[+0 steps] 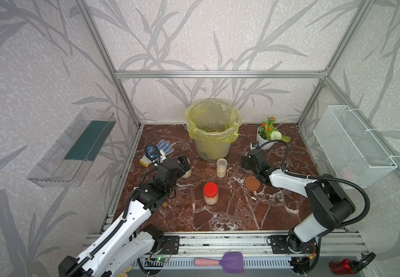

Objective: Empty expired oatmeal from jars
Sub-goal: Place the jar at the center of the board.

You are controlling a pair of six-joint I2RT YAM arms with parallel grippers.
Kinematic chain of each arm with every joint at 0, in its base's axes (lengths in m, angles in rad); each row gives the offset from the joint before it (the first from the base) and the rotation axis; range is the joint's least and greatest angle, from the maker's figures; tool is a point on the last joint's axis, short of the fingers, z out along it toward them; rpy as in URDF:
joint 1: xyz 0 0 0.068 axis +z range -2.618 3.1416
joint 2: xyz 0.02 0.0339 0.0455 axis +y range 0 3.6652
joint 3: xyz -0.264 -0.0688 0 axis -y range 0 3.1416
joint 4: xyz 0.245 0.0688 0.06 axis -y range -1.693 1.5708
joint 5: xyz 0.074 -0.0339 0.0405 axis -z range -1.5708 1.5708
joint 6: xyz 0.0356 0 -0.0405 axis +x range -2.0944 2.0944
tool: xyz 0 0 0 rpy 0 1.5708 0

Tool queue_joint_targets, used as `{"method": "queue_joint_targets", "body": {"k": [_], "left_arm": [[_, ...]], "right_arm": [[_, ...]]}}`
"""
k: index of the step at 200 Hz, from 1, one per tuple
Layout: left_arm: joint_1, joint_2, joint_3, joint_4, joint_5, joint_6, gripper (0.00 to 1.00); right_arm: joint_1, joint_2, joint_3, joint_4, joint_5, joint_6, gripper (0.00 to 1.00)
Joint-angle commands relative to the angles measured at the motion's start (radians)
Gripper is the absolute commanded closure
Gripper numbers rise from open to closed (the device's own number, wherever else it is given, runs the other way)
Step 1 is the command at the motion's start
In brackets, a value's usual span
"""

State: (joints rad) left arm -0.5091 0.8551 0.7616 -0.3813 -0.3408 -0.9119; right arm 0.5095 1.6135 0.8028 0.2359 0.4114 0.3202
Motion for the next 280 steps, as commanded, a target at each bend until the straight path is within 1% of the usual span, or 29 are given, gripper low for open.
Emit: {"method": "queue_joint_targets", "body": {"k": [1,15,90,111,165,190,225,264,270,275,280], "left_arm": [[0.003,-0.005,-0.008,-0.001,-0.037,0.030,0.01],[0.004,-0.005,-0.007,-0.004,-0.040,0.039,0.01],[0.003,-0.030,-0.028,-0.015,-0.044,0.051,0.01],[0.004,-0.043,-0.034,-0.022,-0.049,0.055,0.01],[0.004,-0.055,-0.048,-0.035,-0.053,0.061,0.01],[0.004,-0.062,-0.064,-0.035,-0.055,0.056,0.01],[0.003,-0.077,-0.077,-0.044,-0.055,0.056,0.01],[0.003,-0.094,-0.093,-0.047,-0.060,0.065,0.01],[0.004,-0.094,-0.093,-0.045,-0.060,0.068,0.01],[0.004,-0.094,-0.093,-0.048,-0.061,0.068,0.01],[0.004,-0.094,-0.093,-0.047,-0.063,0.070,0.01]], "right_arm": [[0.009,-0.001,-0.010,0.070,0.050,0.004,0.66],[0.012,0.000,-0.015,0.067,0.058,0.008,0.63],[0.028,0.036,-0.023,0.067,0.080,0.024,0.56],[0.033,0.047,-0.025,0.068,0.082,0.028,0.51],[0.040,0.039,-0.026,0.051,0.076,0.051,0.27],[0.041,0.021,-0.034,0.038,0.074,0.059,0.22],[0.041,-0.001,-0.041,0.005,0.063,0.082,0.18],[0.044,-0.026,-0.055,-0.003,0.053,0.082,0.11],[0.043,-0.030,-0.056,-0.003,0.049,0.080,0.09],[0.044,-0.032,-0.056,-0.004,0.044,0.077,0.04],[0.044,-0.035,-0.055,-0.008,0.041,0.076,0.03]]}}
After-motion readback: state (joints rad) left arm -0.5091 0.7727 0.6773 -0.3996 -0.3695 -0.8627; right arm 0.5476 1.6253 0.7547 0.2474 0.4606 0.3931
